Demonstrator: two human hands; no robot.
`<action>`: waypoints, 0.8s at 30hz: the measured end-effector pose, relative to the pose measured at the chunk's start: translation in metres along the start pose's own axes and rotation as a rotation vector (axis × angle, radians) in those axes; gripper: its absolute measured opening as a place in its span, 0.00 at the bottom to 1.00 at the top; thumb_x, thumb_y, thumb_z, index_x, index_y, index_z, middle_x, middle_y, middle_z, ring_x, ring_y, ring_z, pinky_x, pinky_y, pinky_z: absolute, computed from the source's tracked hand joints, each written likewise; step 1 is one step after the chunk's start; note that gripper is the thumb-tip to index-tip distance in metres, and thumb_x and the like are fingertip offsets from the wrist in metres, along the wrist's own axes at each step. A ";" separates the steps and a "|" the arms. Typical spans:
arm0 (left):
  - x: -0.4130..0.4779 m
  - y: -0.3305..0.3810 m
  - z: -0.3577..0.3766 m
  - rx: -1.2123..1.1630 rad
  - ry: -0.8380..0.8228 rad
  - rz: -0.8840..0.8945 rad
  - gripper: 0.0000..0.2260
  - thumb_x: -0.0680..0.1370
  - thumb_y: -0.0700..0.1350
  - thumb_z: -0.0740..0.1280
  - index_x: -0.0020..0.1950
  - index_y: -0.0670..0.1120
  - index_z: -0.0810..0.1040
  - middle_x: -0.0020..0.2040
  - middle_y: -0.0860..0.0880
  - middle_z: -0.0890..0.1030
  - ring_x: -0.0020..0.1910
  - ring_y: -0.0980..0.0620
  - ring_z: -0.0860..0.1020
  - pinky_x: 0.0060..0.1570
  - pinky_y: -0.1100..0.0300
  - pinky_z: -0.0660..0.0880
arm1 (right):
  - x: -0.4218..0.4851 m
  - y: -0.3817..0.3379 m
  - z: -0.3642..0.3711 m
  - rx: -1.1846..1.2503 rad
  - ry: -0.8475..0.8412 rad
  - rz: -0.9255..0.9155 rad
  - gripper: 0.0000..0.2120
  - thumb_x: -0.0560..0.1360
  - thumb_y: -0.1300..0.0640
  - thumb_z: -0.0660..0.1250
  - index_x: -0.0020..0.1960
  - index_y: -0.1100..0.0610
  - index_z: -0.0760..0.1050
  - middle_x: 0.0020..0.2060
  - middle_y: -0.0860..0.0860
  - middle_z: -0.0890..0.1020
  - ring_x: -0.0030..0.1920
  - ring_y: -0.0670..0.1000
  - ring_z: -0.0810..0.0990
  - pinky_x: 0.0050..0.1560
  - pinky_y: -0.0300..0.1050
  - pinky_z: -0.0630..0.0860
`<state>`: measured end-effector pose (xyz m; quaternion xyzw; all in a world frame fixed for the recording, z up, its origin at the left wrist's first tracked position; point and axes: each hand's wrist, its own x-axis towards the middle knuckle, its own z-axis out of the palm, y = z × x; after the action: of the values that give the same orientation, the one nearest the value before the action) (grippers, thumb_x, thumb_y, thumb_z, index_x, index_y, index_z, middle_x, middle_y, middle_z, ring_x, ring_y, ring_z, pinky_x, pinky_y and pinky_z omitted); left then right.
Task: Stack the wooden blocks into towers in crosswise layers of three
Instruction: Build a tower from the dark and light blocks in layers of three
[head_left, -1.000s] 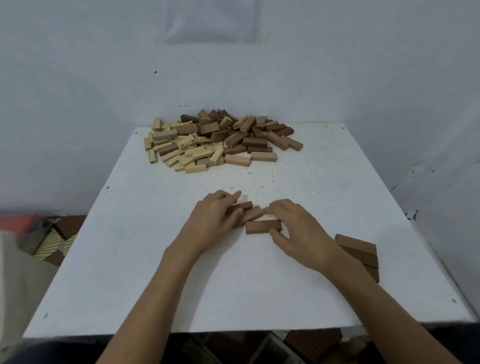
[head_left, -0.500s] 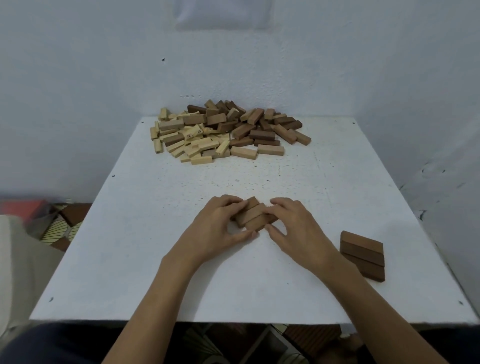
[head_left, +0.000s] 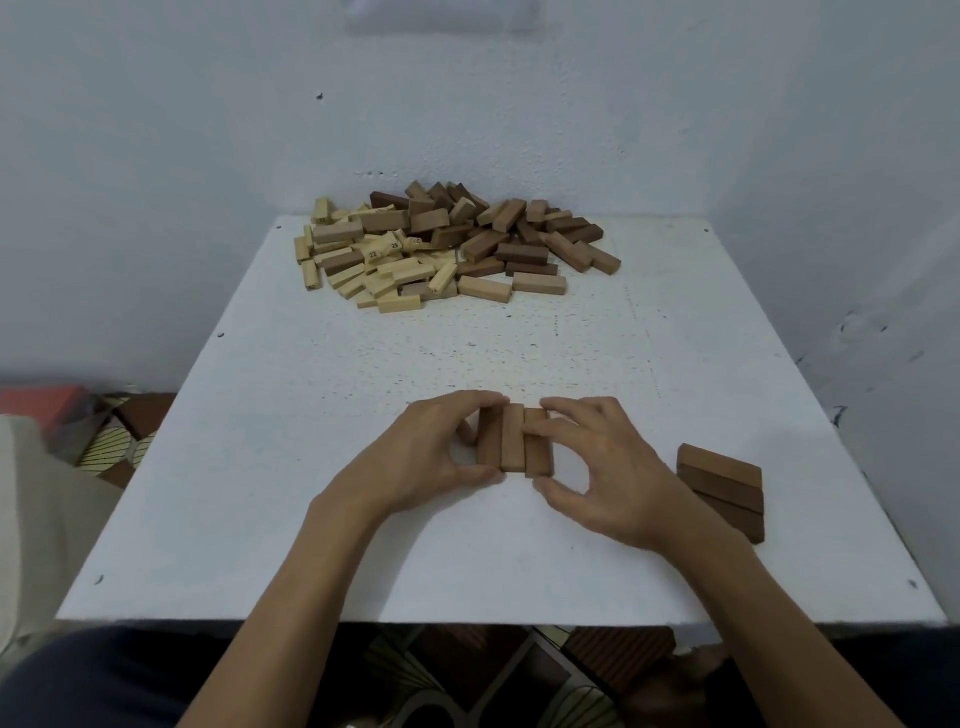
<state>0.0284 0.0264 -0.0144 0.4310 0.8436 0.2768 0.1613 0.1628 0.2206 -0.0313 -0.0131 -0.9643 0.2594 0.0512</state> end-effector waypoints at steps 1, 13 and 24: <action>0.001 0.000 0.000 0.002 -0.003 0.005 0.30 0.71 0.52 0.77 0.70 0.58 0.70 0.55 0.67 0.73 0.50 0.65 0.74 0.48 0.74 0.68 | 0.002 0.002 -0.001 0.004 -0.027 -0.002 0.27 0.74 0.43 0.66 0.72 0.46 0.70 0.72 0.46 0.69 0.70 0.48 0.61 0.66 0.41 0.61; -0.002 -0.003 0.009 -0.026 0.008 0.034 0.34 0.68 0.58 0.73 0.72 0.61 0.66 0.65 0.64 0.73 0.64 0.60 0.67 0.67 0.57 0.62 | 0.015 0.004 -0.011 0.099 -0.113 0.034 0.33 0.70 0.43 0.75 0.72 0.40 0.66 0.60 0.28 0.66 0.66 0.39 0.61 0.62 0.38 0.65; 0.000 -0.001 0.011 -0.042 0.016 0.016 0.42 0.69 0.55 0.78 0.78 0.59 0.59 0.66 0.64 0.72 0.64 0.63 0.66 0.68 0.60 0.58 | 0.020 0.002 -0.012 0.153 -0.124 0.067 0.37 0.67 0.41 0.77 0.72 0.40 0.65 0.63 0.39 0.69 0.69 0.41 0.60 0.66 0.46 0.69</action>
<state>0.0334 0.0295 -0.0231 0.4321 0.8353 0.2992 0.1612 0.1442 0.2289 -0.0201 -0.0251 -0.9420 0.3343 -0.0163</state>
